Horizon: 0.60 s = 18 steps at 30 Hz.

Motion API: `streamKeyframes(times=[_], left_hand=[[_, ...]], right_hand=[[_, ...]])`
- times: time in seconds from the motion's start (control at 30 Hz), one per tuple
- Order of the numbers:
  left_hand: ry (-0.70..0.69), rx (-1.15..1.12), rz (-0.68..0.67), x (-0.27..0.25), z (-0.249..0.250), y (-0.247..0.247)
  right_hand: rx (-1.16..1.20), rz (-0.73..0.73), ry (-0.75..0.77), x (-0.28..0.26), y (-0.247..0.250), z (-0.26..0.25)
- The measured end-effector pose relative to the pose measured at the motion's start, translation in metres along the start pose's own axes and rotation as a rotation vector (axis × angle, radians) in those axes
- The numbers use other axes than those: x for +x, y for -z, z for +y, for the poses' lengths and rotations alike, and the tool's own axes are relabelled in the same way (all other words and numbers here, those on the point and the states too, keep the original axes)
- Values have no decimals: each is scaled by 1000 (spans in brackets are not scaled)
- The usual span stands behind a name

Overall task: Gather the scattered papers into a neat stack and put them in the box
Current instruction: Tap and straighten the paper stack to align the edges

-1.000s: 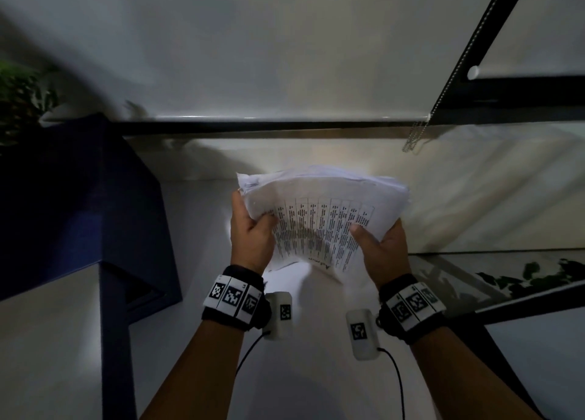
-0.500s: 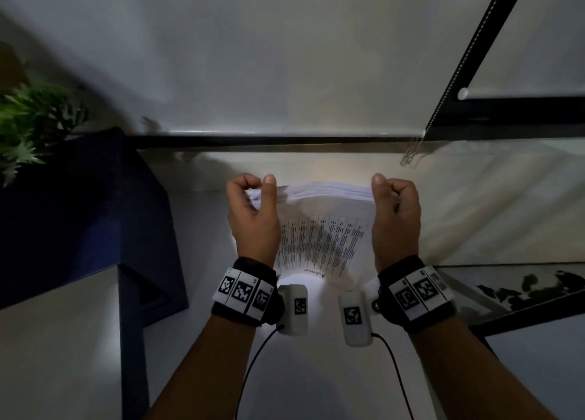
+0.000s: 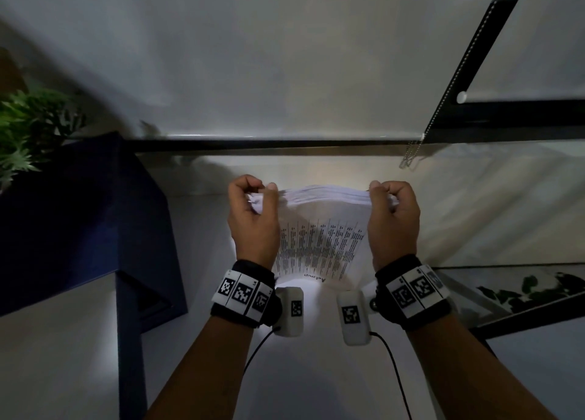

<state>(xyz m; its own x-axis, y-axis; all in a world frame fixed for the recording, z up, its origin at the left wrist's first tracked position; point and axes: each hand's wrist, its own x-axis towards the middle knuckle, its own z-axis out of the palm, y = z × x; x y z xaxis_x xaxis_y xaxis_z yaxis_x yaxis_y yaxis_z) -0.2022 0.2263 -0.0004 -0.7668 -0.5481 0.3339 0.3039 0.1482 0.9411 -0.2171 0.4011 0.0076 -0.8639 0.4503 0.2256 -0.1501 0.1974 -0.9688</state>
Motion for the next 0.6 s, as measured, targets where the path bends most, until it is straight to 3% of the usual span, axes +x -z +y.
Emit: streamKeyframes(times=[0.27, 0.37, 0.47, 0.6], left_hand=[[-13, -65, -36, 0, 0, 2], [-29, -96, -98, -2, -5, 8], [67, -170, -217, -7, -20, 19], [182, -218, -372, -18, -40, 33]], right_hand=[[78, -45, 18, 1, -1, 4], [172, -210, 27, 1, 9, 7], [232, -388, 31, 1, 23, 23], [202, -507, -9, -4, 33, 61]])
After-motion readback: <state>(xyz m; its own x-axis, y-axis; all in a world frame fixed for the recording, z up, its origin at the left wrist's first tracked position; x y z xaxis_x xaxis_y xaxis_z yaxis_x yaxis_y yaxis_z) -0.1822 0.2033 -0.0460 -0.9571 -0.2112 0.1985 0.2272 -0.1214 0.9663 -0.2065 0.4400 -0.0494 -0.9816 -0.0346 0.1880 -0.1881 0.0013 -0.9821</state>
